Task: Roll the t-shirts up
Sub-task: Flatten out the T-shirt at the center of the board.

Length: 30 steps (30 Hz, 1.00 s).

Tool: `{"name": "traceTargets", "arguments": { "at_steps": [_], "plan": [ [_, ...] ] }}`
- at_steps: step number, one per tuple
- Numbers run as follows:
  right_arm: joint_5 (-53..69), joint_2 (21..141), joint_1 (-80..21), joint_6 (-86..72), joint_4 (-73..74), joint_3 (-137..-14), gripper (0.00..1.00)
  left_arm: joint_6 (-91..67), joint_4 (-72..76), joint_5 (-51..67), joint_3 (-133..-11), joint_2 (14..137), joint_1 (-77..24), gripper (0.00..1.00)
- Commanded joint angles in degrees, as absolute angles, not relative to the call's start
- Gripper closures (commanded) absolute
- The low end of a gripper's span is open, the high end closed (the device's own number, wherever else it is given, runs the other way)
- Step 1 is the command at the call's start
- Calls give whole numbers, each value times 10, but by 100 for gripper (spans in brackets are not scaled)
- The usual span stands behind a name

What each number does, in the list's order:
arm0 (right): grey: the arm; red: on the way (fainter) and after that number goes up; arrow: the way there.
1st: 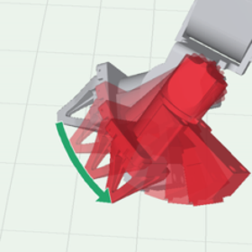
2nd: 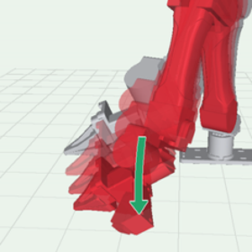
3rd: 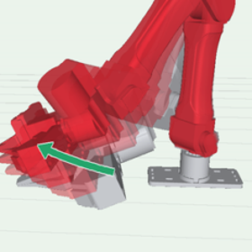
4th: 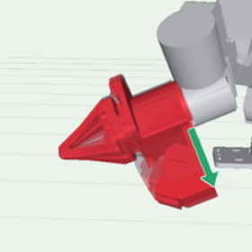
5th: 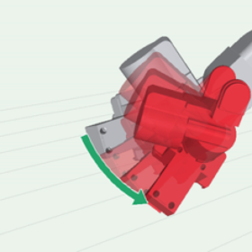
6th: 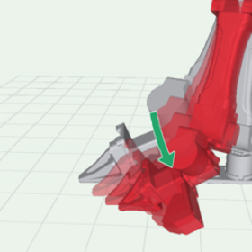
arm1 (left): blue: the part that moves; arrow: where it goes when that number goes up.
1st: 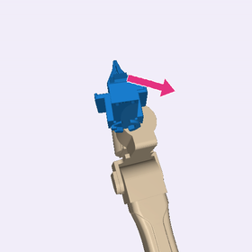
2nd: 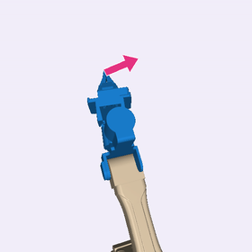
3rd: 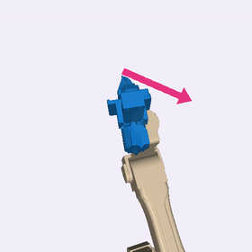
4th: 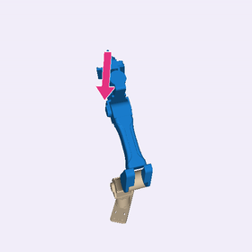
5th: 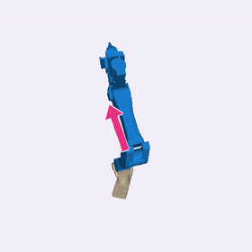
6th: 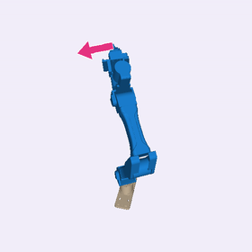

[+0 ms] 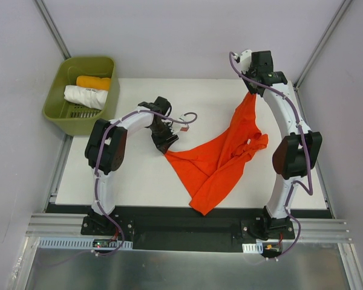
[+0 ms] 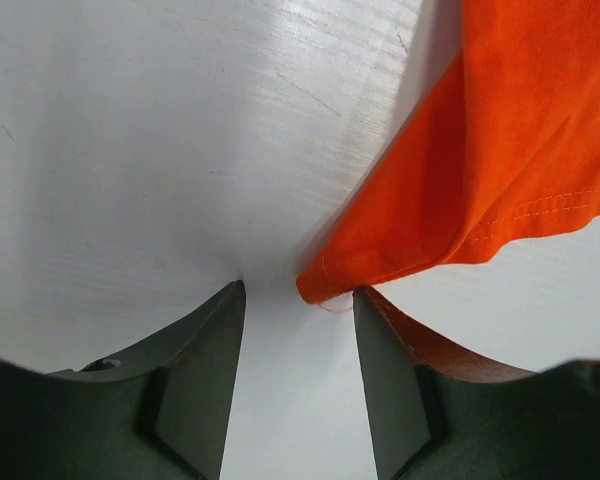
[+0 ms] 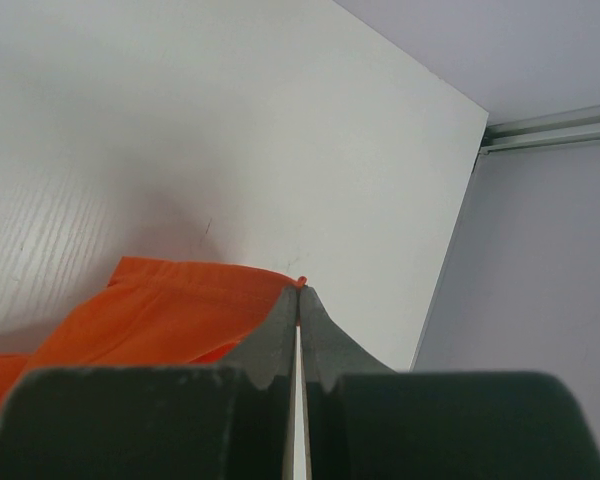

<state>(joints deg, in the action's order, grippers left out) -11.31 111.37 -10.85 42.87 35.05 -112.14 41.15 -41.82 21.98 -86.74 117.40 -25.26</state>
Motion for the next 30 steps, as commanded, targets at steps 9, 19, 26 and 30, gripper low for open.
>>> {"name": "traceTargets", "arguments": {
  "at_steps": [9, 19, 26, 30],
  "plan": [
    [-122, 1111, -108, 425, 352, -1126, 99, 445, -429, 243, -871, 1178, -263, 74],
    [-129, 1096, -105, 449, 369, -1158, 99, 391, -516, 252, -967, 1107, -221, 100],
    [-107, 1080, -93, 492, 494, -1303, 99, 363, -633, 219, -1157, 1049, -175, 100],
    [-121, 1027, -92, 501, 504, -1320, 99, 364, -702, 205, -1253, 1029, -159, 100]
  ]
}}
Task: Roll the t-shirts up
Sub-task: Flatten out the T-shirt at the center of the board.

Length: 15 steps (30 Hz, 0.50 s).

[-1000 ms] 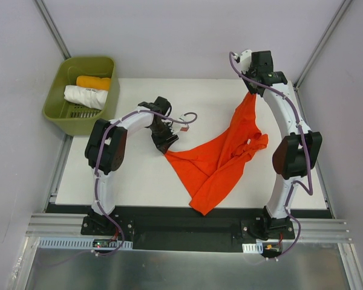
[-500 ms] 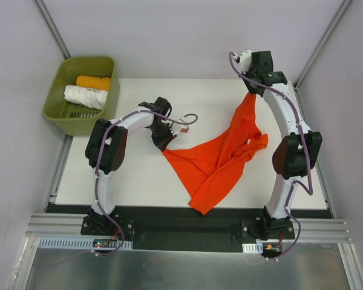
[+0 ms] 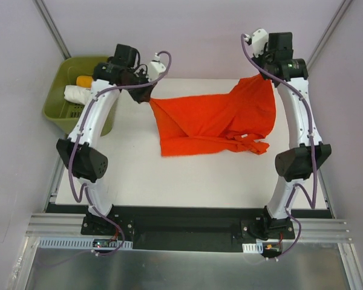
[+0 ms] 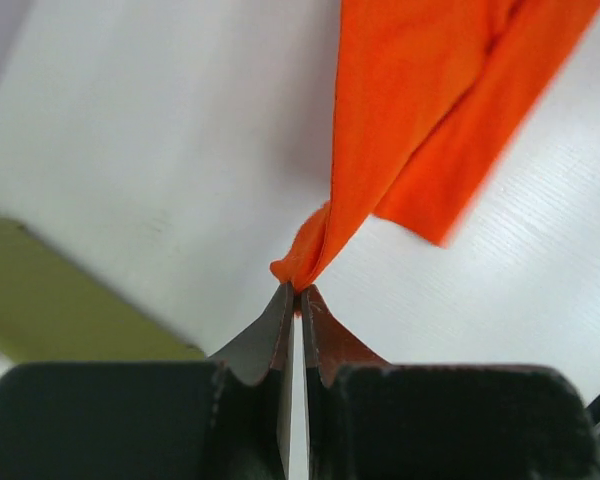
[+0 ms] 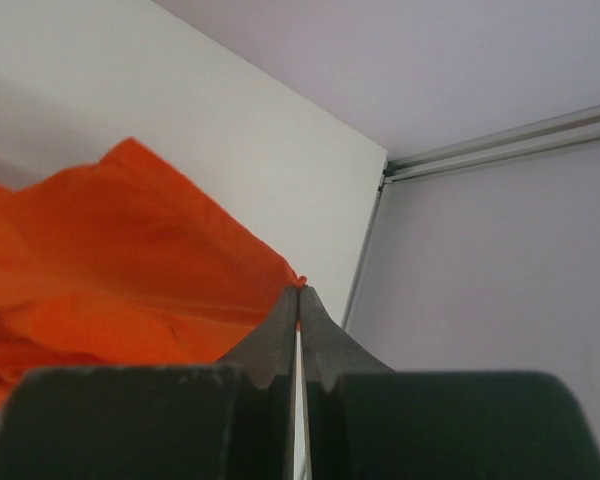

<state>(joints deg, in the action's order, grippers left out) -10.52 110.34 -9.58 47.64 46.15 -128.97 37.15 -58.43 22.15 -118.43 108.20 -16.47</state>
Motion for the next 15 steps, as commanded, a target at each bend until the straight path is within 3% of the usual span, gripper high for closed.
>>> {"name": "traceTargets", "arguments": {
  "at_steps": [1, 7, 15],
  "plan": [
    [-123, 996, -93, 497, 498, -1315, 99, 367, -710, 199, -1252, 1020, -157, 100],
    [-146, 889, -93, 459, 484, -1253, 99, 381, -743, 132, -1254, 946, -149, 100],
    [-77, 761, -93, 432, 495, -1219, 99, 341, -765, 72, -1276, 862, -152, 100]
  ]
}}
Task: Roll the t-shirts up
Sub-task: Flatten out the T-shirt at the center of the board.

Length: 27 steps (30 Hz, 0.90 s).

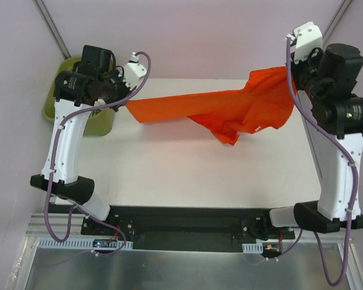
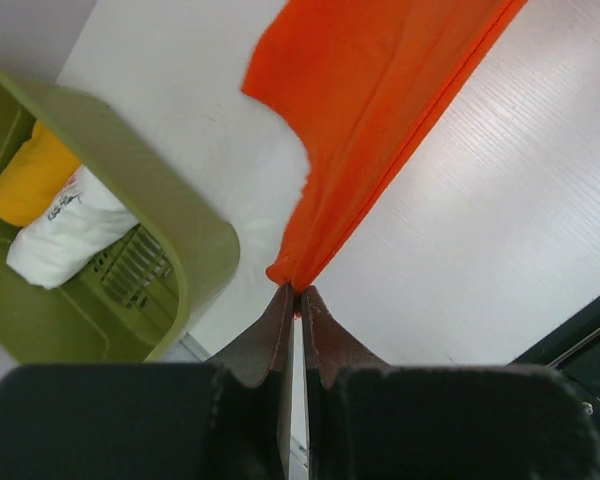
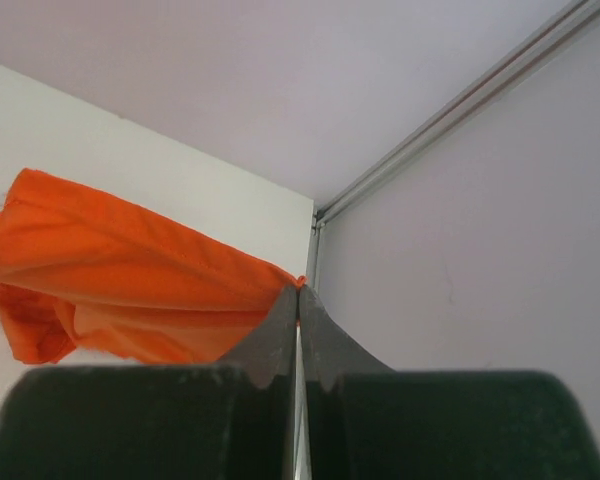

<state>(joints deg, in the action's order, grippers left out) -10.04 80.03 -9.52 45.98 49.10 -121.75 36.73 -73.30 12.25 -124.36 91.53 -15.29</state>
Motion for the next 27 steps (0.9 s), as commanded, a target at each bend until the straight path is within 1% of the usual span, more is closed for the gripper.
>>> {"name": "traceTargets", "arguments": {
  "at_steps": [1, 4, 9, 13, 17, 23, 27],
  "plan": [
    [-61, 752, -93, 432, 495, -1218, 99, 337, -770, 59, -1285, 856, -154, 100],
    [-44, 715, -94, 431, 489, -1210, 99, 334, -771, 22, -1304, 831, -161, 100],
    [18, 665, -94, 411, 511, -1245, 99, 320, -771, 11, -1349, 782, -169, 100],
    [86, 615, -94, 399, 512, -1238, 99, 341, -762, 34, -1360, 743, -169, 100],
    [122, 584, -93, 363, 522, -1274, 99, 343, -764, 43, -1415, 731, -169, 100],
    [119, 566, -89, 374, 511, -1356, 99, 361, -739, 83, -1516, 706, -168, 100],
    [118, 542, -76, 384, 473, -1375, 99, 374, -664, 88, -1512, 670, -149, 100]
  ]
}}
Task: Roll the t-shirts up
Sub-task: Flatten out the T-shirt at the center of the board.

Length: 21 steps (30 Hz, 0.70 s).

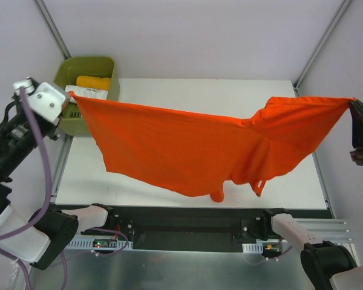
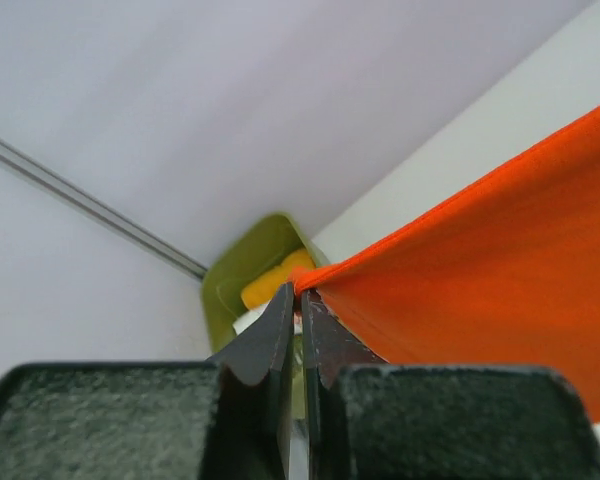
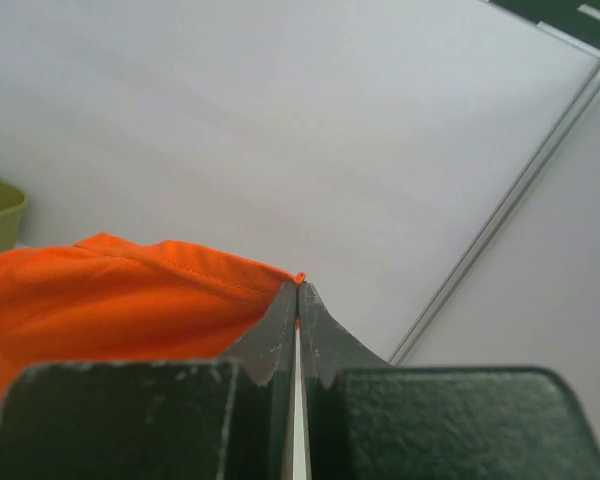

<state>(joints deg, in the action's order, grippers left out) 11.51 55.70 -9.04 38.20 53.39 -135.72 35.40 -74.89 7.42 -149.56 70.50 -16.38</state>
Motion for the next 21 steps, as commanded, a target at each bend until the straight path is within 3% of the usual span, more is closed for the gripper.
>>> {"name": "traceTargets", "arguments": {
  "at_steps": [1, 7, 11, 15, 21],
  "plan": [
    [120, 539, -69, 385, 462, -1375, 99, 384, -639, 101, -1506, 663, -142, 100],
    [146, 540, -29, 368, 375, -1390, 99, 414, -553, 96, -1466, 633, -118, 100],
    [126, 547, -25, 402, 325, -1332, 99, 431, -531, 92, -1410, 642, -118, 100],
    [118, 563, -25, 455, 304, -1253, 99, 438, -529, 109, -1309, 661, -118, 100],
    [163, 581, -24, 466, 272, -1016, 99, 452, -521, 144, -1106, 724, -116, 100]
  ]
}}
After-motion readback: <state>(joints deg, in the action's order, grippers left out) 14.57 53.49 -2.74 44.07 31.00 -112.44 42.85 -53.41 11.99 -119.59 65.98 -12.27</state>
